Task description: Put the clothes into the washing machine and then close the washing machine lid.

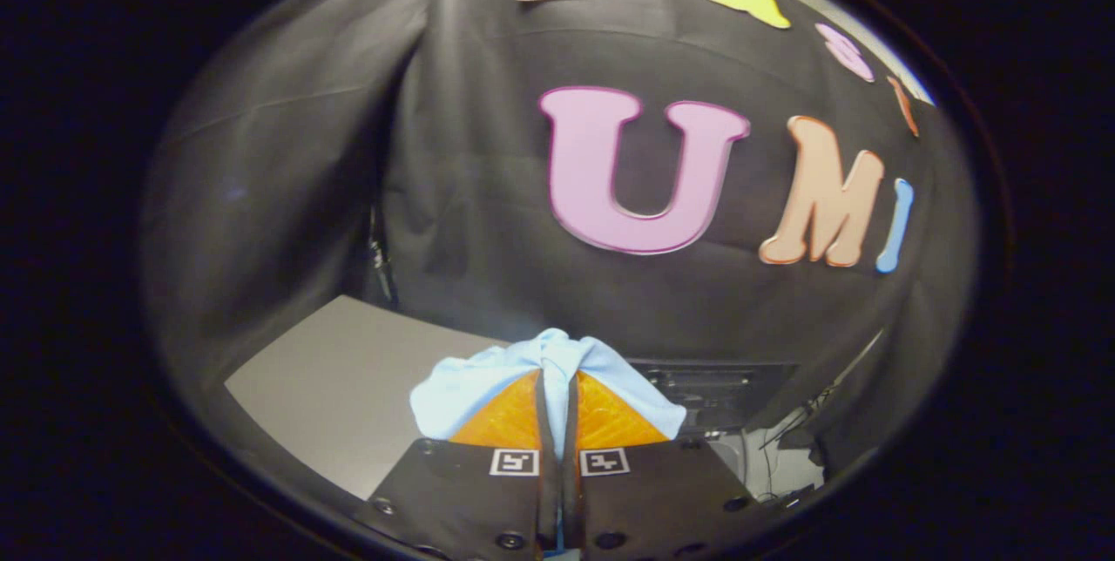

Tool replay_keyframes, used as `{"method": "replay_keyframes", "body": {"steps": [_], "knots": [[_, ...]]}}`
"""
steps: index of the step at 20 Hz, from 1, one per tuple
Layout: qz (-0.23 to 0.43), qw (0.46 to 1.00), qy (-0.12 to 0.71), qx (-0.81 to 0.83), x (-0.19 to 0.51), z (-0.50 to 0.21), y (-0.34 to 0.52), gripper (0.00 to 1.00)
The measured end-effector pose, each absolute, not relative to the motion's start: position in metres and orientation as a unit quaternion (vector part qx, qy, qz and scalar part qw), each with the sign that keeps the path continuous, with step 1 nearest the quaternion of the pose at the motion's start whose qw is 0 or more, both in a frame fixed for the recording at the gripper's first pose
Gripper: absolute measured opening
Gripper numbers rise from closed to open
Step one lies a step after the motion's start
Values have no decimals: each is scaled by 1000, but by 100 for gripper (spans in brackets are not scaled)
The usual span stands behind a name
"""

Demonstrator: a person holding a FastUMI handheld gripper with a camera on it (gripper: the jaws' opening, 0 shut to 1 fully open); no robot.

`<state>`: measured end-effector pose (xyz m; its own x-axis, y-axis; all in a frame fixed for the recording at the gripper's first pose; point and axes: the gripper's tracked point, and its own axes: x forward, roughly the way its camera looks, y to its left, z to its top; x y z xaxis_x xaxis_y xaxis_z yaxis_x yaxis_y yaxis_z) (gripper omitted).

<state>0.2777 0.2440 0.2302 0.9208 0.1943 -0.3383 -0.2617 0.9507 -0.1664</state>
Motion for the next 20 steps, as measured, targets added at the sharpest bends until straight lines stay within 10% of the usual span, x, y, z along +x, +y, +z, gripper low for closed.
{"method": "replay_keyframes", "body": {"steps": [9,20], "knots": [[57,983,134,-116,299,248,145,3],[48,969,229,-79,342,66,91,3]]}}
